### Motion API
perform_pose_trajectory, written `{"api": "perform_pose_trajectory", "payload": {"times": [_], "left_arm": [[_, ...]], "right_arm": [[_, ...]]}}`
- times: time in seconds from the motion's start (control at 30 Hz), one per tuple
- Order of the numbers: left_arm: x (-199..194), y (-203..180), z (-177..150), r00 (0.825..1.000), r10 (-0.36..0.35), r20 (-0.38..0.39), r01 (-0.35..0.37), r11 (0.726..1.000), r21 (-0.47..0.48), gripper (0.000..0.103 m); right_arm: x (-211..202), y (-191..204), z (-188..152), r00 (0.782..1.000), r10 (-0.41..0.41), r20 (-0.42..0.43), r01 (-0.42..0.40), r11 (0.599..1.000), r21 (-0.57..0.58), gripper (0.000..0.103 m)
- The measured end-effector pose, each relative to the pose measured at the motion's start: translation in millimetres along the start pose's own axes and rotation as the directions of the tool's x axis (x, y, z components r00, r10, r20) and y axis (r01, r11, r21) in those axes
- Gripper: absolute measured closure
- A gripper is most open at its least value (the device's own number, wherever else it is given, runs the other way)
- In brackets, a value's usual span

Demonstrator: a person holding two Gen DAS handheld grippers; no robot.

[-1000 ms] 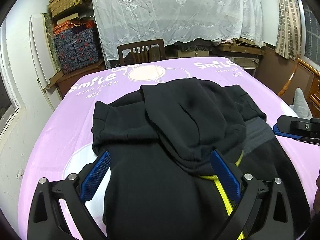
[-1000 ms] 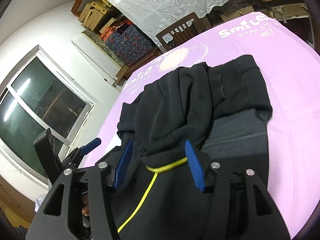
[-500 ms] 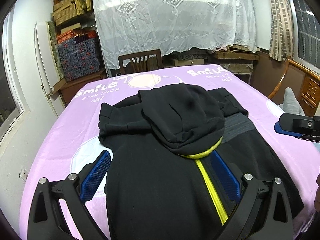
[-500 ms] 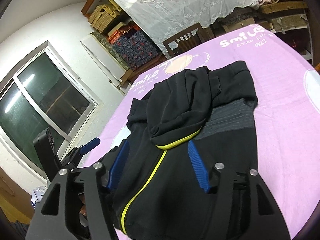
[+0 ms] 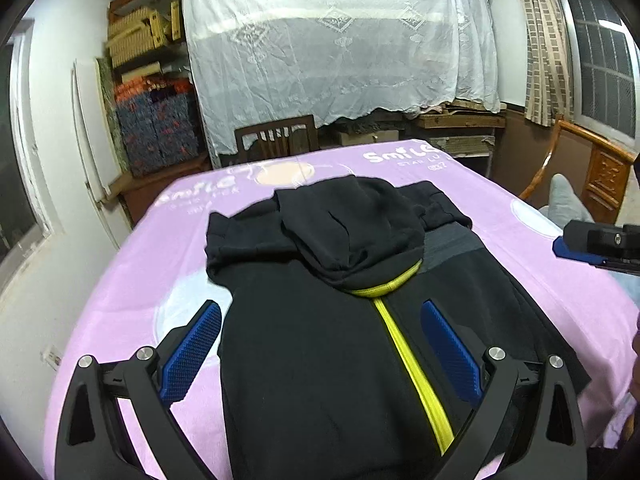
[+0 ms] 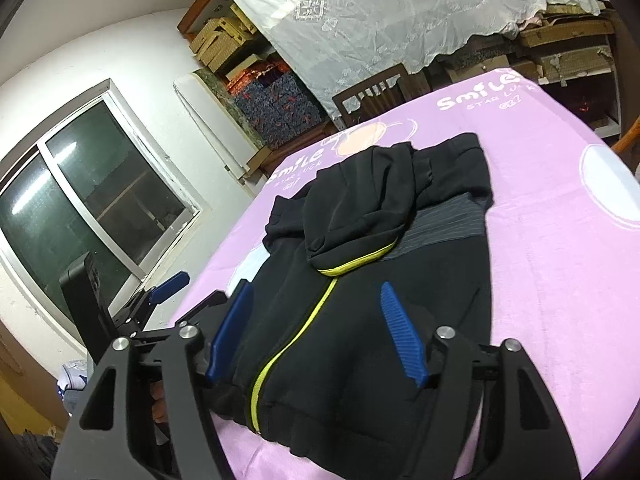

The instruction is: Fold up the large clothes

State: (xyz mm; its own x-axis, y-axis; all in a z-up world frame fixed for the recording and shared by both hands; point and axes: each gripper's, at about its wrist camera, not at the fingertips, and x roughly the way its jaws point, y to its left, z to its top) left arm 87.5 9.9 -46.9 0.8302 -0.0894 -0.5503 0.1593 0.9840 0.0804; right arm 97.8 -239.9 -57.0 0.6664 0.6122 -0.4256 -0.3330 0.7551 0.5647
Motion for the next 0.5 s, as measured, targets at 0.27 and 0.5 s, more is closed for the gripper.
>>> {"api": "perform_pose_trajectory", "payload": {"times": [0.27,0.5], "left_arm": [[40.4,91.2,-11.3,0.975,-0.15,-0.165,0.09,0.942,-0.324,0.003],[83.1,120.5,-5.7,0.953,-0.177,-0.245,0.081,0.93,-0.36,0.003]], "right_arm": [[3.8,-38.1,0.3,0.999,-0.049,-0.019,0.051,0.996,0.079,0.034],[37.2,-76.9,8.7,0.991,-0.082,-0.103,0.098,0.983,0.156,0.034]]}}
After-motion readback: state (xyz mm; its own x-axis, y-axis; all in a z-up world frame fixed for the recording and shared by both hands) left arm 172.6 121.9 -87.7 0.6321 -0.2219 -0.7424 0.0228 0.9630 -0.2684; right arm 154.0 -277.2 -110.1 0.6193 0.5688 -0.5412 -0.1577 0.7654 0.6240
